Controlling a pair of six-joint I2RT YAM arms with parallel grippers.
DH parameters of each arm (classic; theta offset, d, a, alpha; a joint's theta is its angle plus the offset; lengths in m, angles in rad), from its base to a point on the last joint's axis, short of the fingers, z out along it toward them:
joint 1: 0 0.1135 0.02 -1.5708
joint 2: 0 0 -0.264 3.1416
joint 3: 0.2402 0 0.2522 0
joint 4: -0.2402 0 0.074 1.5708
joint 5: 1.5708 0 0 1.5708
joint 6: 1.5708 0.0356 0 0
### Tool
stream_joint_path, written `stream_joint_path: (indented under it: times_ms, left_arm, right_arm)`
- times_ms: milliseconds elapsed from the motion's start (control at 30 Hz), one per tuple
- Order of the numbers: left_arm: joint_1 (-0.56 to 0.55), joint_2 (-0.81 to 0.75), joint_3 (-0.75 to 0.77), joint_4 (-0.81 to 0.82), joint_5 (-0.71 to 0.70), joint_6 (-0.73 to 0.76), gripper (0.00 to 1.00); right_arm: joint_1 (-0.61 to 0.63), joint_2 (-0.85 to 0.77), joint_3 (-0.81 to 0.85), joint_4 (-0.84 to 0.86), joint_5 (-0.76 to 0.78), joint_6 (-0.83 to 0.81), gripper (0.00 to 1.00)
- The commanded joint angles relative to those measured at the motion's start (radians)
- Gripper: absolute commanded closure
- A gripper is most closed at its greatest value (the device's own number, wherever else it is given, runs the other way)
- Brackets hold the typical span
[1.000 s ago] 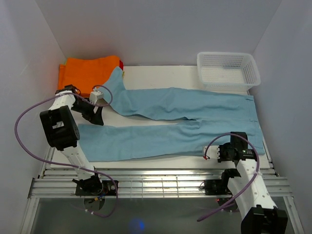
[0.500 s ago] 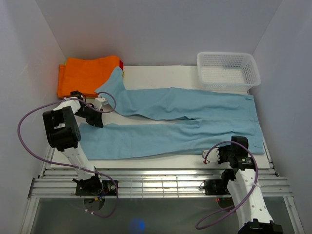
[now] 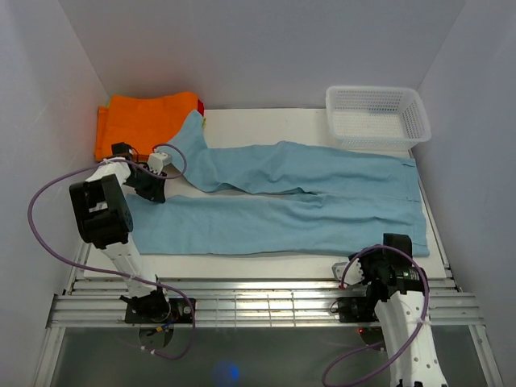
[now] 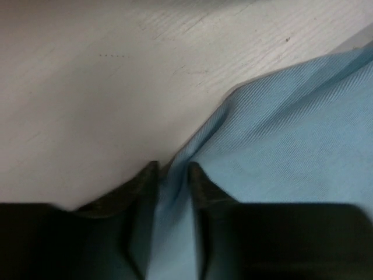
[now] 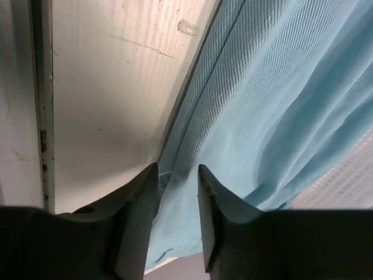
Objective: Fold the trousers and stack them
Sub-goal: Flatten the trousers out
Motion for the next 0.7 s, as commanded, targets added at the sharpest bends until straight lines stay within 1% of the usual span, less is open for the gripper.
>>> stream_joint_path:
  times_ms: [0, 33, 67, 100, 133, 200, 233, 267, 300, 333, 367, 400, 433, 467, 500, 533, 567, 600, 633, 667]
  left_arm:
    - [0.033, -0.03, 0.045, -0.097, 0.067, 0.071, 0.51]
    - [0.035, -0.098, 0.05, -0.13, 0.122, 0.099, 0.32]
    - [0.035, -0.135, 0.062, -0.161, 0.22, 0.113, 0.23]
    - [0.033, -0.168, 0.068, -0.213, 0.264, 0.12, 0.18]
    - [0.03, -0.228, 0.077, -0.243, 0.304, 0.134, 0.16]
    - [0.015, -0.284, 0.097, -0.349, 0.383, 0.205, 0.15]
    - [0.001, -0.308, 0.094, -0.375, 0.394, 0.22, 0.15]
    - [-0.04, -0.362, 0.087, -0.394, 0.401, 0.226, 0.15]
    - [-0.072, -0.389, 0.067, -0.396, 0.399, 0.211, 0.15]
    - [-0.147, -0.417, 0.055, -0.388, 0.408, 0.191, 0.15]
    - [-0.193, -0.477, 0.041, -0.362, 0.411, 0.156, 0.15]
    - [-0.25, -0.515, -0.02, -0.221, 0.375, -0.001, 0.16]
    - [-0.403, -0.552, -0.056, -0.137, 0.346, -0.078, 0.16]
    - [-0.48, -0.619, -0.094, 0.041, 0.295, -0.141, 0.18]
    - [-0.569, -0.644, -0.132, 0.127, 0.233, -0.253, 0.19]
    - [-0.734, -0.652, -0.186, 0.184, 0.107, -0.281, 0.2]
    - [-0.805, -0.649, -0.197, 0.269, 0.047, -0.312, 0.21]
    - [-0.874, -0.599, -0.194, 0.279, 0.017, -0.338, 0.24]
    - [-0.983, -0.562, -0.162, 0.282, -0.016, -0.35, 0.26]
    - [-1.028, -0.517, -0.142, 0.284, -0.039, -0.361, 0.28]
  right_arm:
    - [0.0, -0.064, 0.048, -0.085, -0.022, -0.089, 0.56]
    - [-0.001, -0.069, 0.086, -0.084, -0.06, -0.057, 0.25]
    - [0.0, -0.06, 0.109, -0.079, -0.08, -0.036, 0.08]
    - [0.0, -0.047, 0.135, -0.073, -0.1, -0.008, 0.01]
    - [0.0, -0.006, 0.164, -0.065, -0.125, 0.066, 0.08]
    - [0.0, 0.055, 0.269, -0.045, -0.134, 0.16, 0.09]
    - [0.0, 0.089, 0.311, -0.044, -0.143, 0.209, 0.1]
    - [-0.001, 0.162, 0.404, -0.042, -0.152, 0.324, 0.1]
    - [-0.001, 0.207, 0.454, -0.038, -0.162, 0.386, 0.1]
    - [-0.001, 0.248, 0.503, -0.035, -0.18, 0.447, 0.1]
    - [-0.001, 0.346, 0.548, -0.024, -0.188, 0.587, 0.09]
    - [-0.001, 0.405, 0.623, -0.003, -0.192, 0.654, 0.08]
    - [-0.003, 0.527, 0.658, 0.005, -0.2, 0.722, 0.03]
    - [-0.006, 0.587, 0.689, 0.014, -0.208, 0.786, 0.01]
    - [-0.018, 0.656, 0.75, 0.013, -0.22, 0.895, 0.03]
    - [-0.026, 0.777, 0.776, 0.019, -0.253, 0.946, 0.09]
    - [-0.033, 0.834, 0.806, 0.016, -0.27, 0.995, 0.13]
    - [-0.041, 0.891, 0.835, 0.013, -0.287, 1.077, 0.17]
    - [-0.05, 0.975, 0.881, 0.019, -0.327, 1.109, 0.22]
    - [-0.058, 1.009, 0.901, 0.021, -0.34, 1.135, 0.23]
